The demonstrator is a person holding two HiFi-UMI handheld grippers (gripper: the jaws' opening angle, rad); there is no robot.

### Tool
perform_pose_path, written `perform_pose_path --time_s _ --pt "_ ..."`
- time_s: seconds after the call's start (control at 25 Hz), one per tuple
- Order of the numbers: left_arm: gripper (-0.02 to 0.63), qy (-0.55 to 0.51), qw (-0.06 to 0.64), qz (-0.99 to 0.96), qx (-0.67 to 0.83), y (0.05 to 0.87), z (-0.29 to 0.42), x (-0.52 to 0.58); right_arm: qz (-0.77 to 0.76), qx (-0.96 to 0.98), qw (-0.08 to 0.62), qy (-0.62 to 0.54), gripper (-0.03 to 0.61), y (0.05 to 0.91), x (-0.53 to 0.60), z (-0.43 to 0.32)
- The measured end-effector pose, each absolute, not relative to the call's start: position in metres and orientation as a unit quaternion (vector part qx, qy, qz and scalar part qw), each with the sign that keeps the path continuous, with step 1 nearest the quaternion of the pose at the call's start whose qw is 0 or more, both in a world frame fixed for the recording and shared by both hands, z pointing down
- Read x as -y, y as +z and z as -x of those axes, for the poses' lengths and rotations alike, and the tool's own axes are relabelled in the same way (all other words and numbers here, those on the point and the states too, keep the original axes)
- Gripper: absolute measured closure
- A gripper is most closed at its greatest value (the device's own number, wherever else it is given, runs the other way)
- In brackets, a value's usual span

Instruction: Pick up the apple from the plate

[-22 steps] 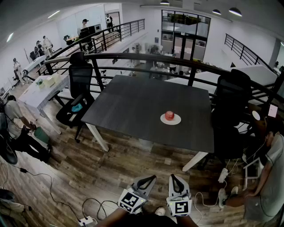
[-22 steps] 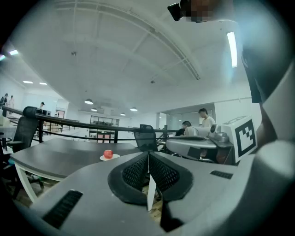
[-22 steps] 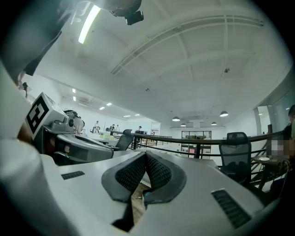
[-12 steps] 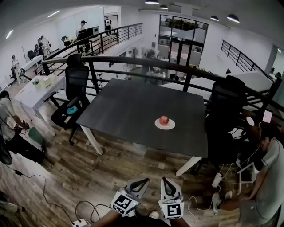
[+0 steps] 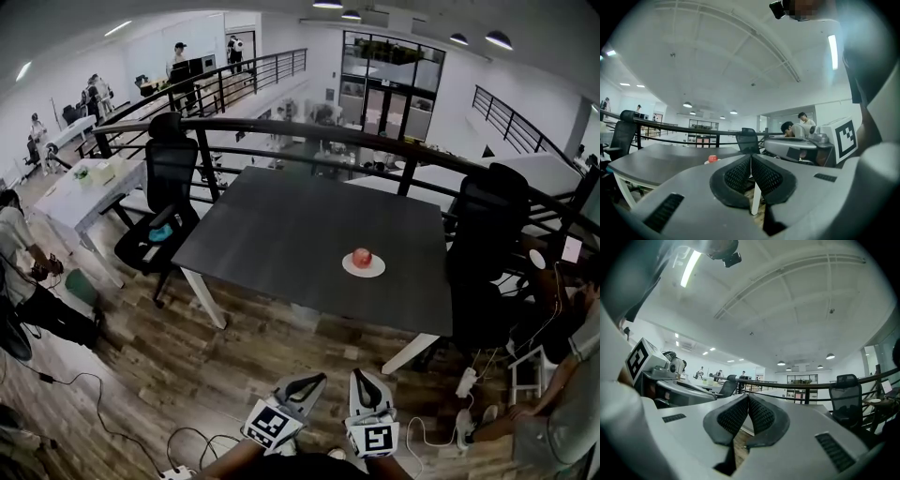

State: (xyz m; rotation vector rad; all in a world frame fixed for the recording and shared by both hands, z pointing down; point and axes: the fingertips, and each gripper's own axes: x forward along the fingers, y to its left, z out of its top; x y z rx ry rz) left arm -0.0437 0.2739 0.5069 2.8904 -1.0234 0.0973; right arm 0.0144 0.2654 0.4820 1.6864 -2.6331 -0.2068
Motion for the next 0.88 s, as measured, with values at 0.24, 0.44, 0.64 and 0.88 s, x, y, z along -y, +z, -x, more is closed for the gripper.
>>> perform_pose_path --time_s 0.24,0.44,0.64,0.88 --pt "0.588 0.021 0.034 -0.938 0.344 0.505 0.081 -0.255 -0.543 0.836 0.009 -0.074 0.554 0.480 -0.250 0.010" --pt "0.588 0.018 0.046 -0.934 0.353 0.512 0.096 -0.239 -0.555 0.829 0.004 -0.070 0.554 0.482 -0.237 0.016" --pt "0.587 0.022 0.051 -0.935 0.350 0.518 0.091 -0.213 -0.559 0.826 0.027 -0.064 0.554 0.497 -0.211 0.004" --pt "0.587 0.031 0.047 -0.937 0.345 0.516 0.067 -0.167 -0.562 0.825 0.018 -0.060 0.554 0.496 -0.160 -0.019"
